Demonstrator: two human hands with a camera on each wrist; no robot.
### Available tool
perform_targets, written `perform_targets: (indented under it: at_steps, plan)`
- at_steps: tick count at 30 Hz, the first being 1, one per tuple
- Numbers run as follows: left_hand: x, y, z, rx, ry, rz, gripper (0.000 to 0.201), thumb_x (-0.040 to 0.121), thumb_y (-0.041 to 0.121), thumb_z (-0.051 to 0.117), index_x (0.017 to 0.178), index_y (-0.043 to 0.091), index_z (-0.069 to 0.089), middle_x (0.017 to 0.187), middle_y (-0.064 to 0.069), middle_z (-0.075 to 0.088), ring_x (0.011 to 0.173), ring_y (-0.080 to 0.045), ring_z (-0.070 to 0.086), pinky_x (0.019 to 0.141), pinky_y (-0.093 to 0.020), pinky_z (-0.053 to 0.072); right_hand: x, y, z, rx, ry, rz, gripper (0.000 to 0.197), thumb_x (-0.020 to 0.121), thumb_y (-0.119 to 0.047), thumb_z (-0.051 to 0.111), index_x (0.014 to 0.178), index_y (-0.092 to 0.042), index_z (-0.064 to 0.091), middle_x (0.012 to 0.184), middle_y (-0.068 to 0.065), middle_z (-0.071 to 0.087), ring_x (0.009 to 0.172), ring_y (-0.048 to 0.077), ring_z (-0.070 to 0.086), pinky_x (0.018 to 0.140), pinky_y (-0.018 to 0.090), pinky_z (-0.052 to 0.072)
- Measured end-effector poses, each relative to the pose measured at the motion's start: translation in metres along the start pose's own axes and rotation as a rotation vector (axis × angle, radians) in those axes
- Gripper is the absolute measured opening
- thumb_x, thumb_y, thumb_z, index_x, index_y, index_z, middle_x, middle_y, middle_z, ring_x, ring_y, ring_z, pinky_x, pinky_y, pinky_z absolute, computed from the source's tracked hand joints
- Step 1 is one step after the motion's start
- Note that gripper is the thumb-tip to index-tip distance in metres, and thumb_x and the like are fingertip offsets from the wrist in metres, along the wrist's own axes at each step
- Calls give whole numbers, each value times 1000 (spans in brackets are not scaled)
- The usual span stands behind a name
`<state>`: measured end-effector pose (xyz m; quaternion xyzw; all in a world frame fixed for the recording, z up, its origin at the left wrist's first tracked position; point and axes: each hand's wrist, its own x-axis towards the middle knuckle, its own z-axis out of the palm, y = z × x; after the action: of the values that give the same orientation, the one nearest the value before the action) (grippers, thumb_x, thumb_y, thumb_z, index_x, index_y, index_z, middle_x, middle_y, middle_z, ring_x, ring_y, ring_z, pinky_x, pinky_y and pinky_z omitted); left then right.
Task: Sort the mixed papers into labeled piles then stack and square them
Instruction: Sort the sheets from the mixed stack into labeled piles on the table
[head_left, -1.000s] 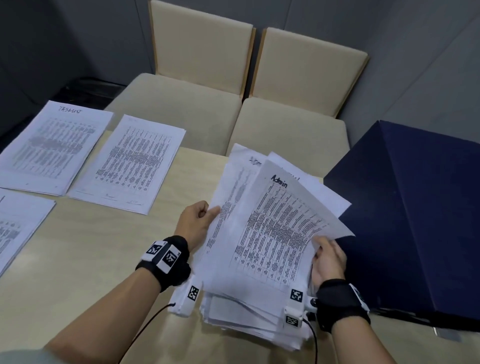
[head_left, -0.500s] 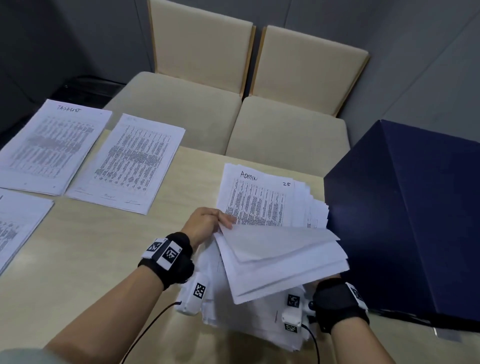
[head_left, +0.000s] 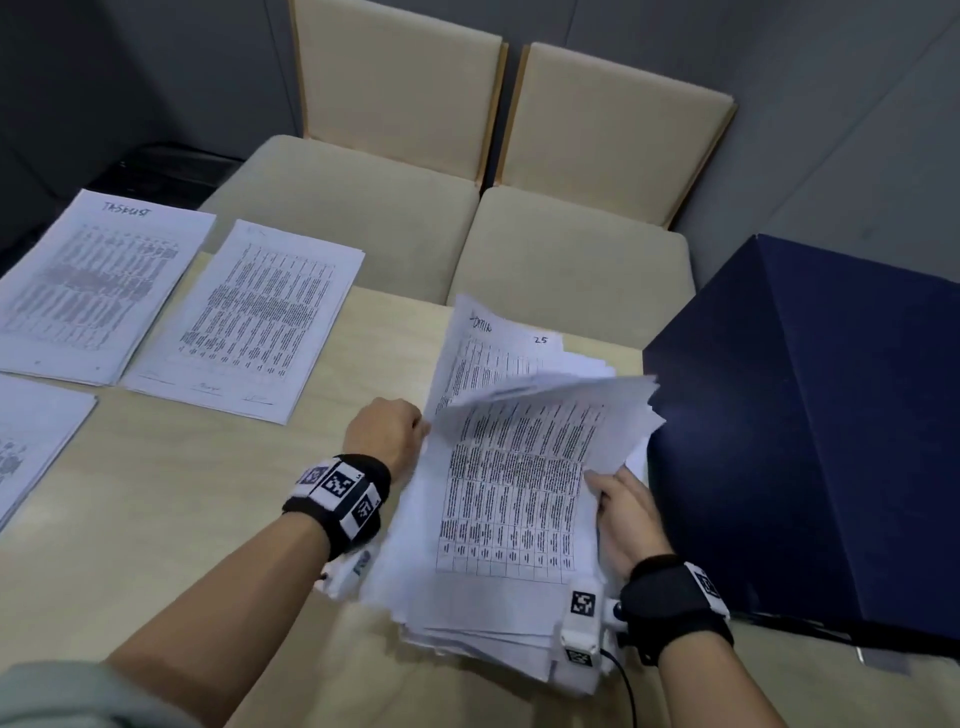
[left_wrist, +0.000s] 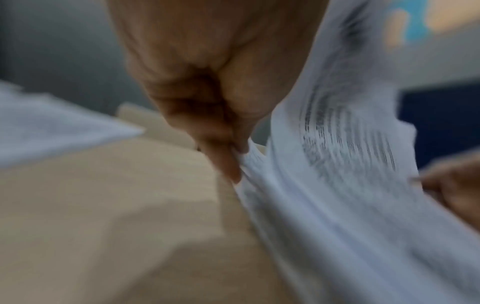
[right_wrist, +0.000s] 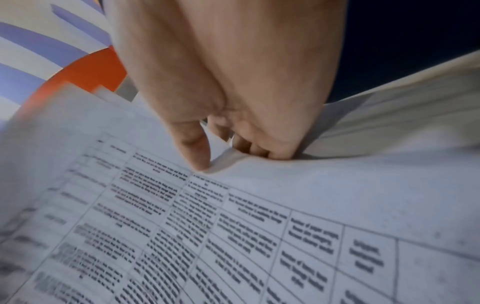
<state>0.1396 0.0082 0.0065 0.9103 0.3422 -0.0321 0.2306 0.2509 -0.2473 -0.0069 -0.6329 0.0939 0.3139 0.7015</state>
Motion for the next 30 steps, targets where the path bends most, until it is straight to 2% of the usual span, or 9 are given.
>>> perform_targets:
  at_steps: [2,5,7,10,13,19,24,27,30]
  plan:
    - [0,-3,-8,192,45,69,40,99,43,47,69,17,51,63,-1,47,60,-26,47,55,-29,34,2,-1,-4,3,31,-8,38,92,5,49,66,-18,62,87,4,70,82,18,63,85,31,47]
    - [-3,-4,-14,243,178,160,42,100,50,42,69,21,46,64,3,46,58,-25,46,53,-28,30,2,-1,-5,13,32,-12,21,91,3,48,87,-10,64,99,6,70,89,20,64,89,31,48]
    - [-6,-3,-12,204,241,232,43,99,48,45,66,21,44,60,6,46,54,-23,48,50,-26,29,2,-3,0,35,47,-21,24,92,4,45,97,-6,67,96,3,75,86,15,70,77,26,54]
    - [-5,-7,-8,74,237,334,31,98,37,52,71,21,58,65,4,59,58,-23,55,51,-26,31,4,-6,5,87,116,-27,25,90,7,43,79,-8,60,67,0,69,61,12,65,54,18,51]
    - [-4,-9,-5,-215,168,423,18,89,25,53,86,24,70,76,6,71,67,-21,63,56,-31,46,9,-6,5,119,175,-34,26,86,6,44,71,-14,50,58,-2,55,59,13,53,53,18,48]
    - [-2,-15,4,-751,-243,229,24,89,4,53,96,11,75,98,-6,75,97,-28,68,87,-41,53,6,-9,9,58,120,-155,24,89,6,52,100,-7,69,88,-6,73,81,0,67,71,13,49]
    - [1,-5,7,-408,41,-127,11,90,24,64,96,16,58,93,2,63,82,-18,60,70,-29,44,5,-3,5,31,132,-157,18,88,2,59,101,-9,65,111,9,72,110,23,66,97,33,47]
    - [2,-1,10,-279,-101,-98,26,85,6,56,63,16,49,78,-10,69,75,-29,65,64,-32,47,3,-4,3,-6,102,-137,17,85,5,54,85,-12,58,87,1,73,87,19,64,88,31,48]
    - [1,2,9,-242,-63,-15,18,86,6,54,69,10,55,75,-10,67,73,-33,61,61,-35,47,0,-6,3,13,124,-144,31,85,11,49,67,-14,49,62,-7,61,69,11,57,73,22,48]
